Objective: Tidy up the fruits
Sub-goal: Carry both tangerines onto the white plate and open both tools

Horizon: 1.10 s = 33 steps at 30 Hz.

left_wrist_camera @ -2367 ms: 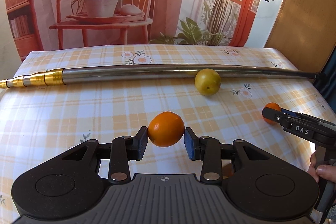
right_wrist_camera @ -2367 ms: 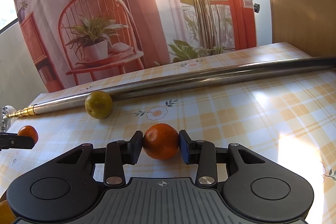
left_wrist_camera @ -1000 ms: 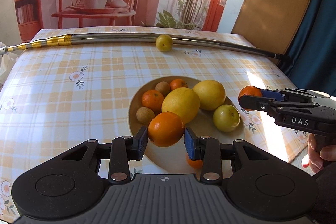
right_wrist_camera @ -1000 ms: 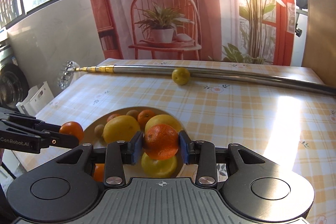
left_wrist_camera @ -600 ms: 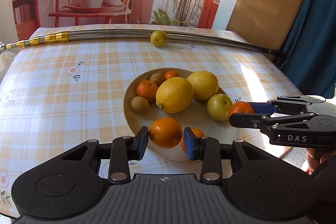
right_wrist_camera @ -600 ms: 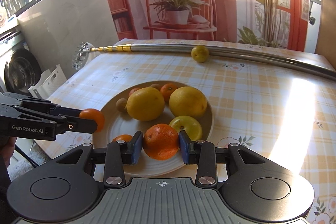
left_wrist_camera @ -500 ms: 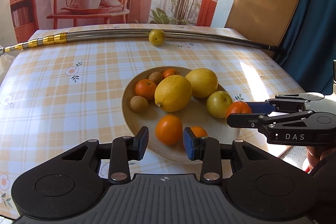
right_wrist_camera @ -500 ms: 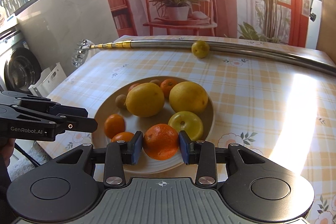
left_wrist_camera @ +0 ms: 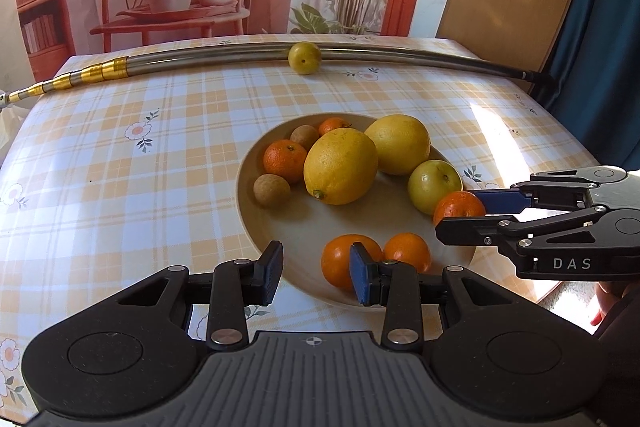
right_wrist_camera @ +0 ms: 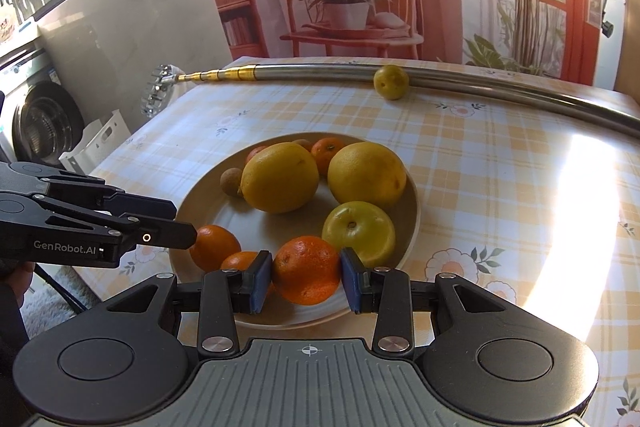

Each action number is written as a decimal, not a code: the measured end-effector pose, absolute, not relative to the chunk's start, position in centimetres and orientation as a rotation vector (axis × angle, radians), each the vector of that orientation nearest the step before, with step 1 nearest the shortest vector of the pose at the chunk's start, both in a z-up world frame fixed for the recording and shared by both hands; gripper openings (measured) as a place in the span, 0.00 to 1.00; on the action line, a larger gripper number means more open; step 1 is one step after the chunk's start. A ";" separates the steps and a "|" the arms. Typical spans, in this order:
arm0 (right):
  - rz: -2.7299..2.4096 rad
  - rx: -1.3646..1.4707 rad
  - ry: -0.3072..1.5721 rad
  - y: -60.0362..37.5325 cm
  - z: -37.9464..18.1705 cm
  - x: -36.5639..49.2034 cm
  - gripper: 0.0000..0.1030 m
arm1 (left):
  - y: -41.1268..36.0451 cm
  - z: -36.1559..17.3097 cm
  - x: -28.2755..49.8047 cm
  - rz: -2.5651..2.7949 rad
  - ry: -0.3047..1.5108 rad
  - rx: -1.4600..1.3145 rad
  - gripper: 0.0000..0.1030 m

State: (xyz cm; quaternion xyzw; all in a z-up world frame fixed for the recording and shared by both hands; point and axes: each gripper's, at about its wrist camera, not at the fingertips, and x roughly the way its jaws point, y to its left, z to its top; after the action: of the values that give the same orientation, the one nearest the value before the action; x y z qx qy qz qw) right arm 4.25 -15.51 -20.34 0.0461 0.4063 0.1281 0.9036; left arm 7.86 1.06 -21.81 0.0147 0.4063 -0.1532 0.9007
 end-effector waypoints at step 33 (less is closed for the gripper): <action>0.248 0.093 0.836 -15.4 -20.1 4.2 0.38 | 1.8 -20.9 7.6 -0.231 0.802 0.011 0.49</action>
State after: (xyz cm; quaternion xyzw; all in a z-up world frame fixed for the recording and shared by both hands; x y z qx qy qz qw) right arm 4.17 -15.38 -20.06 0.0449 0.4046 0.1201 0.9055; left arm 7.57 1.76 -20.89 0.0055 0.3894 -0.1122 0.9142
